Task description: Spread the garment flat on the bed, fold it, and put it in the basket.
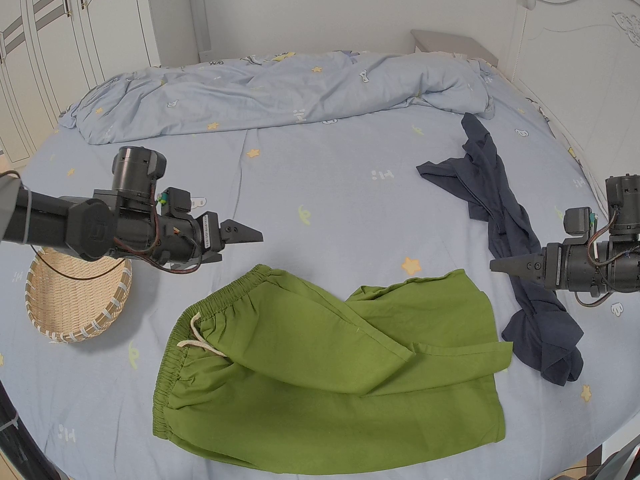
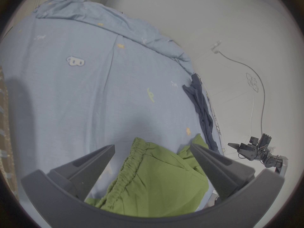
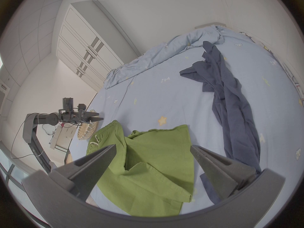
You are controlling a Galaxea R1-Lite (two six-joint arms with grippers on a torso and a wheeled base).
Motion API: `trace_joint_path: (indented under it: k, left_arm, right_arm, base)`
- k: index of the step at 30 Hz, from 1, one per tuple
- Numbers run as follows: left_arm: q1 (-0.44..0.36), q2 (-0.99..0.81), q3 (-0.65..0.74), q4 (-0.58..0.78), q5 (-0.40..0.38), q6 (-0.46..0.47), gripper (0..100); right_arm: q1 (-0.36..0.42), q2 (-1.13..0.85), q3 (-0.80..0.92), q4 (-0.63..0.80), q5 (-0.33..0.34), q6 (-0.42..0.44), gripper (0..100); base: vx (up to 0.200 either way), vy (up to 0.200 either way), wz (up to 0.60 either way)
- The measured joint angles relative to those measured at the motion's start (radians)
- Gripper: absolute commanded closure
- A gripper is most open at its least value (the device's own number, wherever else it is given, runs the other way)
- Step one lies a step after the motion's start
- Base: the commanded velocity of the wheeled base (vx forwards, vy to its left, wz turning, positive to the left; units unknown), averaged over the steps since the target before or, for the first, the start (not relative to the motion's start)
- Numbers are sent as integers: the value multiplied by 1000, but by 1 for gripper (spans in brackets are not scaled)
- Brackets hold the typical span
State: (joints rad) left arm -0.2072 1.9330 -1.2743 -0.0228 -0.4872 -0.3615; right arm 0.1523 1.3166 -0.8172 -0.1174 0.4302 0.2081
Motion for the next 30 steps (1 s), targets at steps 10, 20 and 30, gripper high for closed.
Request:
trace_joint_path:
  k: [10, 20, 30]
  left_arm:
    - [-19, 124, -48, -13, 16, 6, 0]
    - [-36, 177, -50, -41, 17, 5, 100]
    - [-40, 197, -49, -43, 25, 3, 100]
  right_arm:
    - [29, 27, 16, -3, 0, -8, 0]
    - [24, 40, 18, -23, -2, -7, 0]
    - [21, 42, 18, -25, -2, -7, 0]
  base:
    - [0, 0, 0]
    - [0, 0, 0]
    - [0, 0, 0]
